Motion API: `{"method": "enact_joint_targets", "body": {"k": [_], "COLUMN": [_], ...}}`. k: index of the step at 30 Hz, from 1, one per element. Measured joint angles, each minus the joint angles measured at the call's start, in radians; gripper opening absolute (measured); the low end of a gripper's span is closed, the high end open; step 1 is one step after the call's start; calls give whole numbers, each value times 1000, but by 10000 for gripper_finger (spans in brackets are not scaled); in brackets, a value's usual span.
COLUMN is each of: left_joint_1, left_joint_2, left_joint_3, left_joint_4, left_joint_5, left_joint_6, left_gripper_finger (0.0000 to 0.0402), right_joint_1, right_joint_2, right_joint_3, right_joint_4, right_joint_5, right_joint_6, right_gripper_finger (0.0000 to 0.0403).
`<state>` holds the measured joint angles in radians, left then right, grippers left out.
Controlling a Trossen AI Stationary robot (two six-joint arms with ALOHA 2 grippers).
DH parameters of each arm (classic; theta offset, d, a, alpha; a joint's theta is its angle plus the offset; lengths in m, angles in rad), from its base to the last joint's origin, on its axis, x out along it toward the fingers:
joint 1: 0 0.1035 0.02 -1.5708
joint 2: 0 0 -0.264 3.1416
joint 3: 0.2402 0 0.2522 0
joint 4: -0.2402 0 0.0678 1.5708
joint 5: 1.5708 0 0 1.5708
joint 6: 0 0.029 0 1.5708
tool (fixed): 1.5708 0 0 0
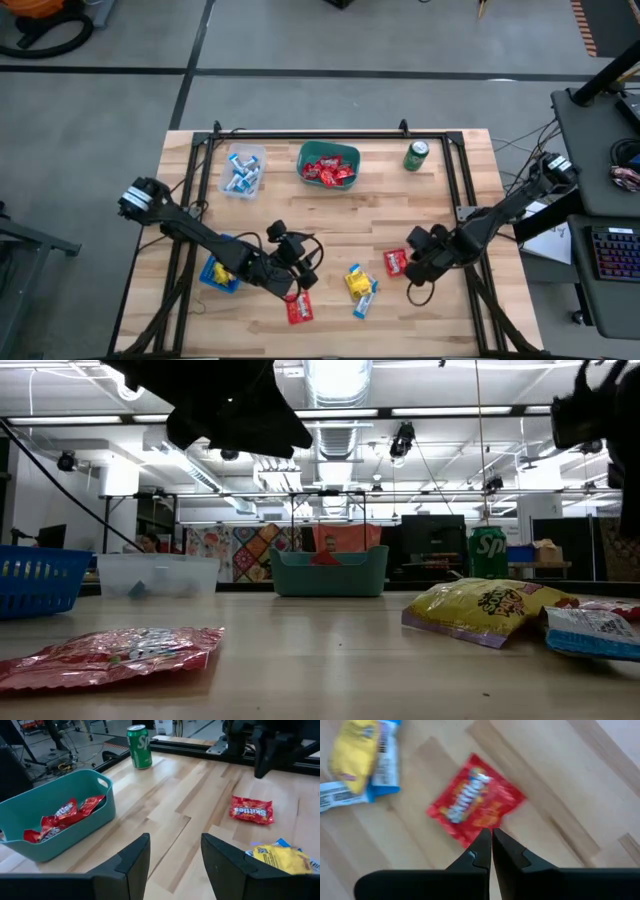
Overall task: Sort candy
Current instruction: Put the red candy into the green bin
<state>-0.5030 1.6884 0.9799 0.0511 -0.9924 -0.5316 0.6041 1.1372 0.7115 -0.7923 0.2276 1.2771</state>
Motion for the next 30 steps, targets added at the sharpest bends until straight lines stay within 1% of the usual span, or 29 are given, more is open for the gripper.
{"method": "enact_joint_targets", "body": {"k": [4, 6, 8, 11, 13, 17, 20, 22, 23, 25, 26, 27, 28, 30], "left_joint_1": [0, 0, 0, 2, 2, 4, 4, 5, 5, 6, 7, 8, 9, 13], "left_joint_2": [25, 46, 72, 121, 150, 201, 223, 235, 240, 248, 252, 253, 254, 254], "left_joint_3": [14, 21, 30, 60, 88, 160, 205, 228, 236, 247, 250, 251, 251, 249], "left_joint_4": [31, 55, 90, 145, 148, 149, 148, 147, 144, 141, 142, 142, 141, 142], "left_joint_5": [4, 8, 10, 10, 9, 7, -6, -6, -5, -5, -4, 0, 10, 46], "left_joint_6": [0, 3, 18, 56, 78, 135, 179, 204, 214, 233, 244, 253, 259, 260], "left_gripper_finger": [160, 159, 155, 143, 130, 100, 79, 68, 63, 53, 48, 43, 39, 35], "right_joint_1": [0, 0, 0, 0, 0, 0, -1, -2, -2, -2, -5, -9, -17, -30], "right_joint_2": [-100, -140, -169, -175, -161, -115, -71, -38, -20, 7, 17, 24, 24, 9], "right_joint_3": [-134, -202, -256, -315, -342, -394, -416, -425, -428, -428, -423, -415, -401, -377], "right_joint_4": [123, 230, 329, 401, 428, 544, 703, 812, 870, 988, 1038, 1072, 1080, 1075], "right_joint_5": [-1, -7, -40, -80, -82, -71, -32, 20, 76, 224, 283, 318, 325, 290], "right_joint_6": [96, 122, 133, 144, 166, 171, 137, 96, 65, 10, -23, -72, -121, -193], "right_gripper_finger": [9, 13, 21, 35, 42, 48, 48, 48, 48, 48, 47, 47, 48, 48]}}
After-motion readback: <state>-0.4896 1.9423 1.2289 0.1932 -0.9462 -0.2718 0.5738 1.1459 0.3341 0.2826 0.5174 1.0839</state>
